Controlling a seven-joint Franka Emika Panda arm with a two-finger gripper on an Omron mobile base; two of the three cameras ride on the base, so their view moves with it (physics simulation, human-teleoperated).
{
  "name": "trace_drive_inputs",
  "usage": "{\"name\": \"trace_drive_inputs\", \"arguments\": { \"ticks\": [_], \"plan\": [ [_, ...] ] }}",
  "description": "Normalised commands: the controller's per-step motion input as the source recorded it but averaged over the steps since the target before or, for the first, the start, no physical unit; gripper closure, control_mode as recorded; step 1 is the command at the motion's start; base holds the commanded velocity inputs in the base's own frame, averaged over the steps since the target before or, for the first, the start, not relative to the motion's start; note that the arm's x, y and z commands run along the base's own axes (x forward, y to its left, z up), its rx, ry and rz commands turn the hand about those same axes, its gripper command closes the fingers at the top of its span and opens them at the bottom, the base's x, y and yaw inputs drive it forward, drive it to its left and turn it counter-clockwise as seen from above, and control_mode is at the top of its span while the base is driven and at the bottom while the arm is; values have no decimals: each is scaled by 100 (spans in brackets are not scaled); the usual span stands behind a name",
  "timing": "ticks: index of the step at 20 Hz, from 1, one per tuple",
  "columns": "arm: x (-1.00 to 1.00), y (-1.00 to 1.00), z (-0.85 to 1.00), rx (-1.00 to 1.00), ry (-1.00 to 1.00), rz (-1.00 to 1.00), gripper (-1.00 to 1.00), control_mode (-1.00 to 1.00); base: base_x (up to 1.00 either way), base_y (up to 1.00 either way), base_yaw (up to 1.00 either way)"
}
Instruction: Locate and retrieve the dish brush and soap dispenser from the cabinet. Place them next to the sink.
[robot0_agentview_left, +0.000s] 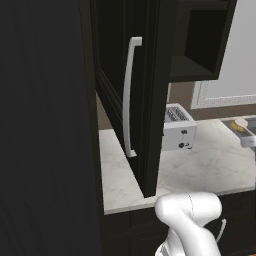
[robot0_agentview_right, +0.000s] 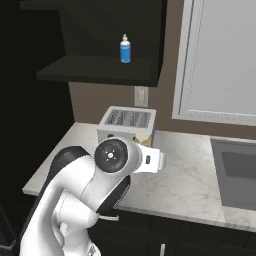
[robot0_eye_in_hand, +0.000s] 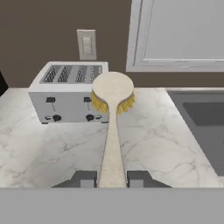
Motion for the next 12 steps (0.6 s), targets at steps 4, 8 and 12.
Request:
{"name": "trace_drive_inputs", "arguments": {
  "ticks": [4, 8, 12],
  "plan": [
    [26, -47, -26, -1, 5, -6, 100, -100, 0, 0, 0],
    [34, -33, -35, -6, 5, -4, 100, -100, 0, 0, 0],
    [27, -31, -38, -5, 4, -5, 100, -100, 0, 0, 0]
  ]
}}
